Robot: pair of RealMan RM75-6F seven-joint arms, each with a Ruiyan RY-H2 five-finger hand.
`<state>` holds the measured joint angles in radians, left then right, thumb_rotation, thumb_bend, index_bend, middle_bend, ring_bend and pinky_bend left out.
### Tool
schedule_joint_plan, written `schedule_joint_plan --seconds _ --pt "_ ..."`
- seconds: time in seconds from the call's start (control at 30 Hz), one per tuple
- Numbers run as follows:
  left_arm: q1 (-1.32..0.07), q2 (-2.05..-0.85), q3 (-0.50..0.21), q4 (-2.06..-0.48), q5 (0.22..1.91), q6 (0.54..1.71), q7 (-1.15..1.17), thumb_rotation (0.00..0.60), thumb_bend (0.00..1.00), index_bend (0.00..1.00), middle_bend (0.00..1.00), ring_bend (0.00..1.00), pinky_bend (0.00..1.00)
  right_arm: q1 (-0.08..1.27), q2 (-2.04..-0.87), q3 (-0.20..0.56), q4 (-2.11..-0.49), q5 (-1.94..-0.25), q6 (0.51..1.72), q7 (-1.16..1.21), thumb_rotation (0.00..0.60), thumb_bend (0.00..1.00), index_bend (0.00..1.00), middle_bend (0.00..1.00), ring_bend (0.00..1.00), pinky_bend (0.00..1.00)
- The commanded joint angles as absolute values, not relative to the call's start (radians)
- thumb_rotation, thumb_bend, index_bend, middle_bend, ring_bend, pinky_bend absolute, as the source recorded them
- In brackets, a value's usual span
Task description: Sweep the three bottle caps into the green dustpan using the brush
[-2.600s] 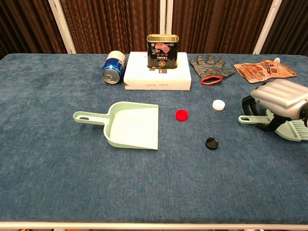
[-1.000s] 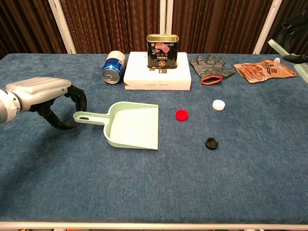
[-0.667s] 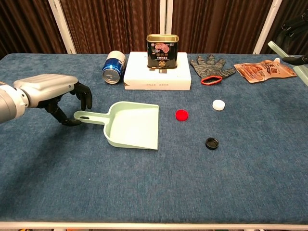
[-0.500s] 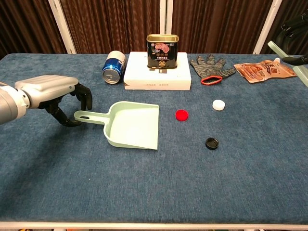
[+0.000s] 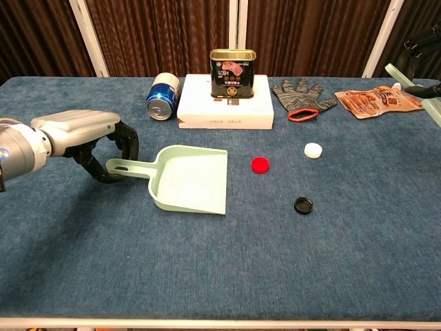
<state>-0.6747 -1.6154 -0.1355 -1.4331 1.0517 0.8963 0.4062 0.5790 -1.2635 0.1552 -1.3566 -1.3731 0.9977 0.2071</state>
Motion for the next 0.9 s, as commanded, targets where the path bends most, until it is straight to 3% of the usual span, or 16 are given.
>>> schedule_joint_plan --seconds 0.03,0.43,0.63,0.9 --pt "-0.674 -1.625 -0.134 -1.427 1.056 0.913 0.406 0.6 0.3 0.47 0.48 0.34 0.25 0.578 -1.265 0.152 -1.354 -1.373 0.995 0.208 0.6 0.42 0.69 0.63 0.3 0.24" --pt "-0.696 -1.573 -0.114 -1.461 1.068 0.886 0.417 0.6 0.34 0.51 0.52 0.35 0.26 0.656 -1.337 0.135 -1.285 -1.434 0.903 0.279 0.6 0.46 0.7 0.63 0.3 0.25" --pt "-0.712 -1.51 -0.118 -1.5 1.056 0.851 0.4 0.6 0.34 0.51 0.52 0.35 0.26 0.736 -1.424 0.11 -1.147 -1.529 0.861 0.425 0.6 0.51 0.71 0.63 0.3 0.25" --pt "-0.745 -1.482 -0.121 -1.514 0.985 0.797 0.398 0.6 0.34 0.51 0.52 0.35 0.26 0.811 -1.581 0.048 -0.894 -1.669 0.935 0.639 0.6 0.54 0.75 0.64 0.3 0.25"
